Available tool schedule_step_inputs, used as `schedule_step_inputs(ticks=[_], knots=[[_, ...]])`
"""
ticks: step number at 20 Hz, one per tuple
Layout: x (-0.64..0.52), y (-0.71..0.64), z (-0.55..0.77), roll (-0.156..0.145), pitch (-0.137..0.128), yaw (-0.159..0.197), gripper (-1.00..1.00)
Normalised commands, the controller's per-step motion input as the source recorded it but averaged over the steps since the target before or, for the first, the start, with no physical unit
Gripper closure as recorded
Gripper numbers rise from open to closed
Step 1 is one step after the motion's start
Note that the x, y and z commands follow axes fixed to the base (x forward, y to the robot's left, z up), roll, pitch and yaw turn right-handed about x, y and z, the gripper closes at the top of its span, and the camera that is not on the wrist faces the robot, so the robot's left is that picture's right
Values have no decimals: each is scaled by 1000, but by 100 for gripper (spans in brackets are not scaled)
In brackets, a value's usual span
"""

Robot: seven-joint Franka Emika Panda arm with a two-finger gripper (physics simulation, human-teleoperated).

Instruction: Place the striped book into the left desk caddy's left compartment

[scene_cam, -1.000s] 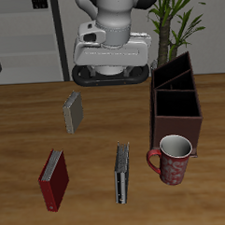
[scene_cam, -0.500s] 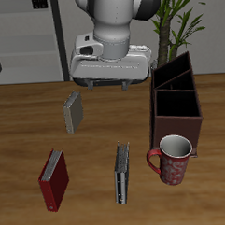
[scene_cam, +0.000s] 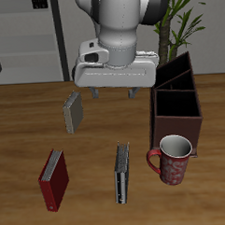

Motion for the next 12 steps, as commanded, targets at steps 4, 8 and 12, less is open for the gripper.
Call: schedule_step_inputs(ticks=[4, 8, 12], knots=[[309, 46, -92, 28, -22, 12, -100], [258, -54, -234, -7, -4, -5, -100], [116, 6, -178, -4, -6, -8, -100]])
